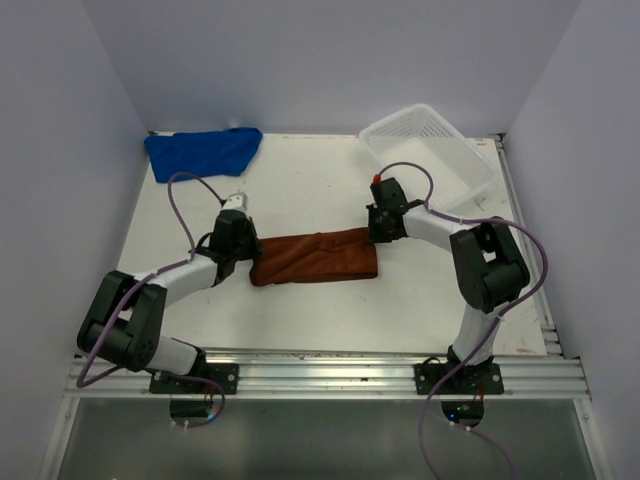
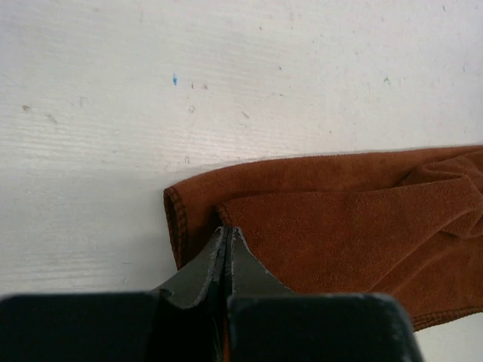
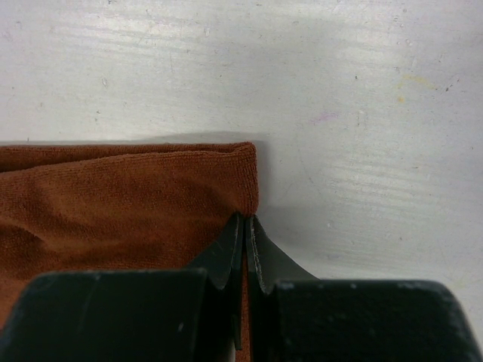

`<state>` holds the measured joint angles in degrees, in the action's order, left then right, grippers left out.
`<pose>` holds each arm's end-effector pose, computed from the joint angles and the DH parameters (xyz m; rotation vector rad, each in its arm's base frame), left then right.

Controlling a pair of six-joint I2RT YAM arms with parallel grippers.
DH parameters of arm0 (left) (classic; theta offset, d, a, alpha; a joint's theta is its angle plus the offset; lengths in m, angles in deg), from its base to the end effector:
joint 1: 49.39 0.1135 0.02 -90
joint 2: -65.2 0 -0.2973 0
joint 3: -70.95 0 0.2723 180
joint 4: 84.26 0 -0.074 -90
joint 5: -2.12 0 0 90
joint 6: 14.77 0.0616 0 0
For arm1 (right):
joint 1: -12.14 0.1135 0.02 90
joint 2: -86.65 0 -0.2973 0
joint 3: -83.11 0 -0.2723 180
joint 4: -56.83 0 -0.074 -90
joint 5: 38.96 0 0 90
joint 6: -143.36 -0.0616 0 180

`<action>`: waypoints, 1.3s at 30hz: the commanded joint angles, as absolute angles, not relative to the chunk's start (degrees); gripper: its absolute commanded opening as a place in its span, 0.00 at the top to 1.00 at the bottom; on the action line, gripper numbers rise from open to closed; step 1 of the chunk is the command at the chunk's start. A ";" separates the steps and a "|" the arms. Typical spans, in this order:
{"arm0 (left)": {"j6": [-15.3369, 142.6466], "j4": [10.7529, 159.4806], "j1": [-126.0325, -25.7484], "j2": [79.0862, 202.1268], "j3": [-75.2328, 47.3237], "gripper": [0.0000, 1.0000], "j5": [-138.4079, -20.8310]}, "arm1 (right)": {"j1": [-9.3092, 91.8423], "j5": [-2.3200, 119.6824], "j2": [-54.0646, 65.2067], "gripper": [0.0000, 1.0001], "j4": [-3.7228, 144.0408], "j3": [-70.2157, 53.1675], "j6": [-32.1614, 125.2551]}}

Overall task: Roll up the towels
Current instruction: Fold the towel

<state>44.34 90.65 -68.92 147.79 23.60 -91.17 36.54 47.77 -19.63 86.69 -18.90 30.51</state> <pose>0.2908 -0.0994 0.1635 -0.2586 2.2902 -0.3944 0.3790 0.1681 0.1547 -0.0140 2.6007 0.2294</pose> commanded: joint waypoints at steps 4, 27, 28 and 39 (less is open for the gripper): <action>43.42 93.03 -68.90 142.02 23.50 1.00 -99.48 | 36.49 47.88 -23.12 1.00 87.05 -19.47 31.56; 43.94 95.14 -68.73 148.07 24.03 1.00 -104.32 | 36.49 47.52 -24.00 1.00 88.81 -17.10 32.62; 43.95 95.49 -68.73 148.95 24.03 1.00 -103.88 | 36.49 47.61 -24.00 1.00 88.81 -17.01 32.62; 43.68 94.45 -68.81 143.52 24.38 0.53 -99.66 | 36.49 50.34 -21.98 0.97 89.78 -15.60 32.71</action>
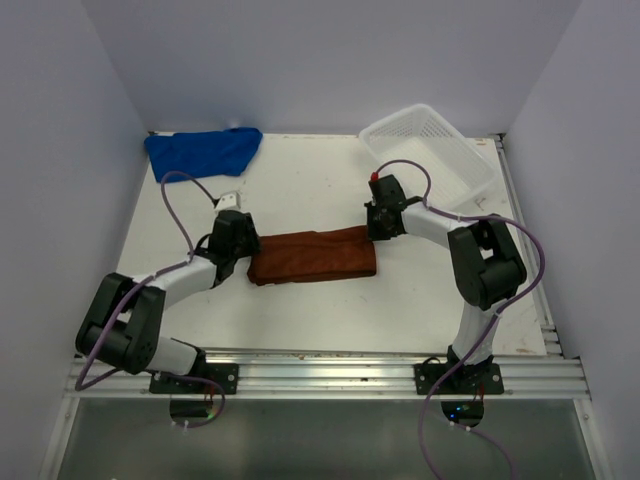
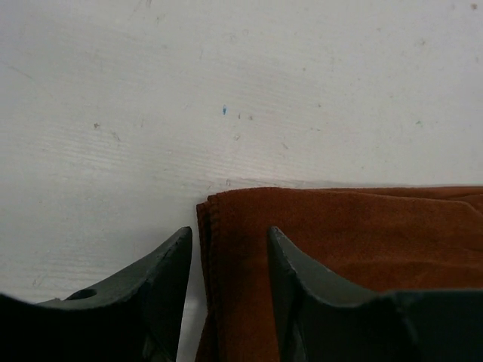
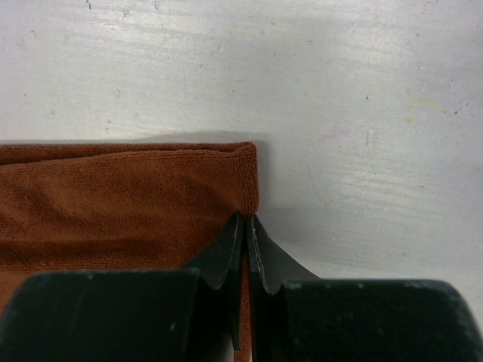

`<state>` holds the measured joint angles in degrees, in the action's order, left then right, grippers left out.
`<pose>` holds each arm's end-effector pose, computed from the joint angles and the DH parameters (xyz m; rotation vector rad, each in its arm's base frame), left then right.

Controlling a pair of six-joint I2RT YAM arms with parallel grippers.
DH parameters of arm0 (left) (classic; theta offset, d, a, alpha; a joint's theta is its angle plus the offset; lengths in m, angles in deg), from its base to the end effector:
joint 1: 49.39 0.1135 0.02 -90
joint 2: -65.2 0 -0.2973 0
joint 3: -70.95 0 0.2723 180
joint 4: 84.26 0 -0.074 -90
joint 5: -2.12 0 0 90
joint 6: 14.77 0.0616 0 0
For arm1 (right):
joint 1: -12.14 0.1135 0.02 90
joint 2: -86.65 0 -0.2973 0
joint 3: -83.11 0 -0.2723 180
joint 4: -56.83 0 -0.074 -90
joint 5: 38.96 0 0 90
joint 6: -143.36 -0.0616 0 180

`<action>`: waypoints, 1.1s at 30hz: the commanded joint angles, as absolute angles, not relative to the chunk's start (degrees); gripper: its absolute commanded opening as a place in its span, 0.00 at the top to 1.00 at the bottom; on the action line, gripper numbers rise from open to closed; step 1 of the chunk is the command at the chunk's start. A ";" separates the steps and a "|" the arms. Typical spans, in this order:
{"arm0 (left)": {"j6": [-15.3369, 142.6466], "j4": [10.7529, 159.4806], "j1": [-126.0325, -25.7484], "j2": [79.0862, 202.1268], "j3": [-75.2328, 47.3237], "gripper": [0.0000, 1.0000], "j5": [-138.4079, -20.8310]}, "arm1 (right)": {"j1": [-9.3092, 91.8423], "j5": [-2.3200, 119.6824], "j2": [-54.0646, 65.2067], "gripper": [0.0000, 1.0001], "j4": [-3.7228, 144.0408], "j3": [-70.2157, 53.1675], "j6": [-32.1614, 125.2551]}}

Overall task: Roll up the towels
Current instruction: Fold the towel

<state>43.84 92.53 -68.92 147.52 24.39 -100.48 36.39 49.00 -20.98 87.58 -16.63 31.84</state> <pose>0.2924 -0.0895 0.1647 -0.3487 2.2148 -0.2362 0.3870 0.1719 0.1565 -0.0488 2.6042 0.2466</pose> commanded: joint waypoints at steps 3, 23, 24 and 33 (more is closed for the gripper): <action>42.63 92.25 -68.73 140.09 24.72 0.50 -98.78 | 36.57 50.78 -21.11 0.85 90.30 -15.16 32.71; 38.85 91.89 -68.90 129.62 39.23 0.67 -83.92 | 36.66 52.35 -9.25 0.61 91.98 -21.57 30.42; 38.85 92.06 -68.90 129.80 39.40 0.66 -84.36 | 37.01 52.62 -8.80 0.60 91.89 -21.93 30.34; 39.29 92.07 -68.90 130.68 38.88 0.86 -84.71 | 38.16 51.57 -4.67 0.60 92.85 -26.32 30.33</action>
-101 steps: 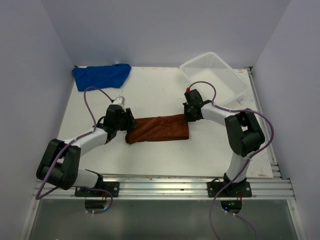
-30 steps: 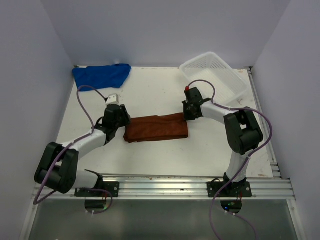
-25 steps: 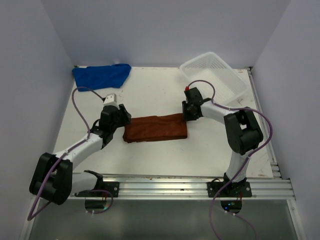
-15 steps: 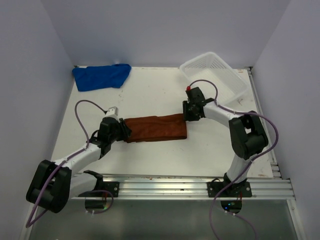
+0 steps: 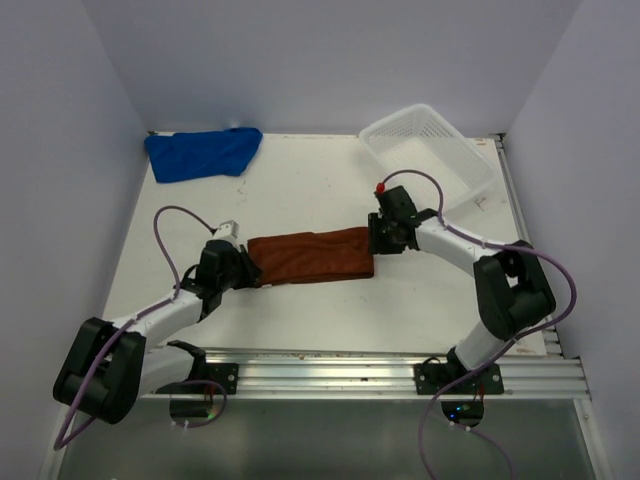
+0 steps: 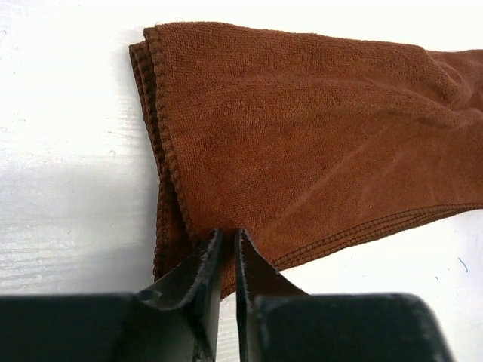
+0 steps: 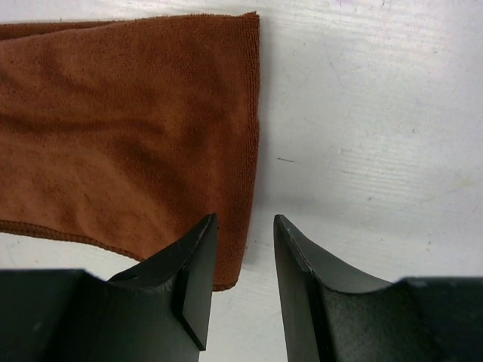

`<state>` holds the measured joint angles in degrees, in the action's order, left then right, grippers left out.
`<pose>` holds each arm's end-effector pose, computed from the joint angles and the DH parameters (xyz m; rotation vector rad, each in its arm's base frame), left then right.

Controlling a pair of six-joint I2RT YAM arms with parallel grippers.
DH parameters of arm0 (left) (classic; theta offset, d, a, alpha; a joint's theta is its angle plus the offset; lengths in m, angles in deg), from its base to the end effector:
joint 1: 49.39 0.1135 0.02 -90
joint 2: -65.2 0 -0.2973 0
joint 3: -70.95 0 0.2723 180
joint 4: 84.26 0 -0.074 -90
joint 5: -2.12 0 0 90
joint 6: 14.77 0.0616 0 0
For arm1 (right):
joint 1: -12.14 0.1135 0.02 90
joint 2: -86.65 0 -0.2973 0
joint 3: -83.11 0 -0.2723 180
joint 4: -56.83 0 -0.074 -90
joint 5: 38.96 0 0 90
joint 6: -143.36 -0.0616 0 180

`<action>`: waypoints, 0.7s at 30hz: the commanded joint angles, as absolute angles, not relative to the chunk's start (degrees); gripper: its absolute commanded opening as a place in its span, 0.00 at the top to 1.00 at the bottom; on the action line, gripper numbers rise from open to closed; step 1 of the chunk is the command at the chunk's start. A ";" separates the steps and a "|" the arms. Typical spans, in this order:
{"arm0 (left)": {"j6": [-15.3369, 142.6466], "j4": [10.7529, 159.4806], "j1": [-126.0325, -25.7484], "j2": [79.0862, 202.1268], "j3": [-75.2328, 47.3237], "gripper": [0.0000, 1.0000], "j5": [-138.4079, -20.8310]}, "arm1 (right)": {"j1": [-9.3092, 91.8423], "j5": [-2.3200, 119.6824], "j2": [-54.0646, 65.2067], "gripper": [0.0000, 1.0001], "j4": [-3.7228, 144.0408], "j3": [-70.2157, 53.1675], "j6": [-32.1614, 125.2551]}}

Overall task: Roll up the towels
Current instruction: Fold the towel

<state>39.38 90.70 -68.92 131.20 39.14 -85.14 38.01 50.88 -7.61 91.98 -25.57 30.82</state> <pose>0.2151 -0.0794 0.1464 -0.3030 2.2981 -0.5602 0.3281 0.1589 0.1887 -0.0750 2.6150 0.3033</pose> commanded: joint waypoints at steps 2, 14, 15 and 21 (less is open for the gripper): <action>39.46 91.37 -68.90 129.54 38.88 0.90 -84.98 | 38.16 51.57 -4.32 0.60 92.68 -27.38 30.42; 39.38 90.40 -68.90 130.51 41.16 1.00 -86.03 | 38.86 57.28 -1.68 0.59 87.15 -32.47 25.51; 39.20 90.40 -68.90 130.24 41.34 1.00 -86.03 | 38.86 57.72 -1.68 0.59 86.36 -32.83 25.07; 36.92 89.34 -68.90 125.94 42.22 1.00 -86.21 | 39.03 58.77 -2.65 0.58 84.15 -34.67 22.16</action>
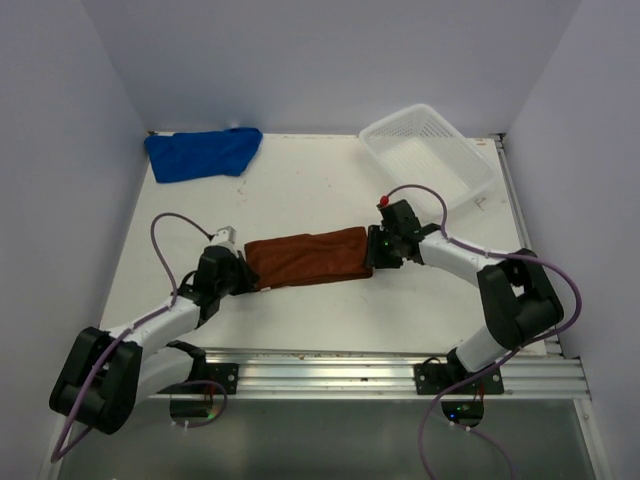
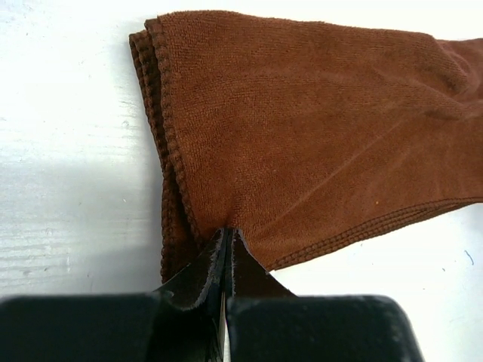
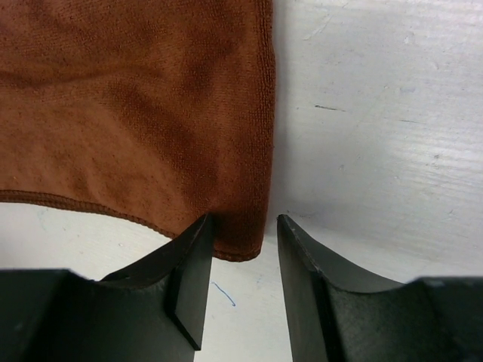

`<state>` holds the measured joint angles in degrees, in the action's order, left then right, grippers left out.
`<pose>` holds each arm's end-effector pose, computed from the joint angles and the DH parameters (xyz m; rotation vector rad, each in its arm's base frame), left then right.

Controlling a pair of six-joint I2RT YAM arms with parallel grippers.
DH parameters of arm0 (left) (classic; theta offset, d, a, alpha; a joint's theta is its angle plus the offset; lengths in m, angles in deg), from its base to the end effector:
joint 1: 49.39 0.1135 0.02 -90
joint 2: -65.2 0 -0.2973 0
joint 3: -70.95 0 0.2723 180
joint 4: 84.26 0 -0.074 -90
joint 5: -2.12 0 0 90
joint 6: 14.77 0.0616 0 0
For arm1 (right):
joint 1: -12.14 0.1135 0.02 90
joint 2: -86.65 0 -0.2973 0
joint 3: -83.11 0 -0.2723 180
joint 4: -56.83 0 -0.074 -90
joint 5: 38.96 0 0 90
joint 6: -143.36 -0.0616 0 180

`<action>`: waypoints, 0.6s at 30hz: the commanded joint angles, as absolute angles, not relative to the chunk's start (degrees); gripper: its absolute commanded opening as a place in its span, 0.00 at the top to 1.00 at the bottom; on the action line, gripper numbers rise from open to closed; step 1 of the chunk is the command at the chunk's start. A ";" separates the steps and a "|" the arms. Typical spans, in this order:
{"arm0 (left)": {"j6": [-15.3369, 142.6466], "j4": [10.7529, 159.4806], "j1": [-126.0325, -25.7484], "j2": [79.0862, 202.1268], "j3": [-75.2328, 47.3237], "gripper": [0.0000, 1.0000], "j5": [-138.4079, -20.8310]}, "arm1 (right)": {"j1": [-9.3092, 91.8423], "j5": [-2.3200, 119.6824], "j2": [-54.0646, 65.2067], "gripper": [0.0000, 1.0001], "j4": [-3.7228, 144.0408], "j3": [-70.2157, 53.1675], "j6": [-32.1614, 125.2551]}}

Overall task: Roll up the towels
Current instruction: Fold the towel

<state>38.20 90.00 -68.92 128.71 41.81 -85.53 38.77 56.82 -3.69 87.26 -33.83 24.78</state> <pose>0.2026 -0.0745 0.1385 -0.3331 2.3103 -0.5565 0.2976 0.1562 0.1716 0.0064 2.6484 0.4737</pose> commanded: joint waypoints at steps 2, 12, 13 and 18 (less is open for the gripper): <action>37.00 88.38 -68.90 124.71 41.87 1.00 -86.83 | 38.95 58.86 -2.56 0.55 83.28 -35.55 21.11; 37.09 87.23 -68.99 124.97 41.43 1.00 -87.18 | 39.12 59.04 -4.93 0.68 80.55 -37.93 19.88; 36.92 86.88 -68.90 124.79 41.34 1.00 -87.61 | 38.95 59.04 -5.19 0.76 80.20 -38.19 19.88; 36.47 84.07 -68.90 122.77 40.73 1.00 -89.20 | 39.04 58.16 -5.63 0.93 79.76 -38.89 19.70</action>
<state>37.26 86.22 -68.92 124.31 41.94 -87.04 38.77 58.64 -5.09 81.42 -38.14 19.97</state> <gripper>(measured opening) 0.005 0.084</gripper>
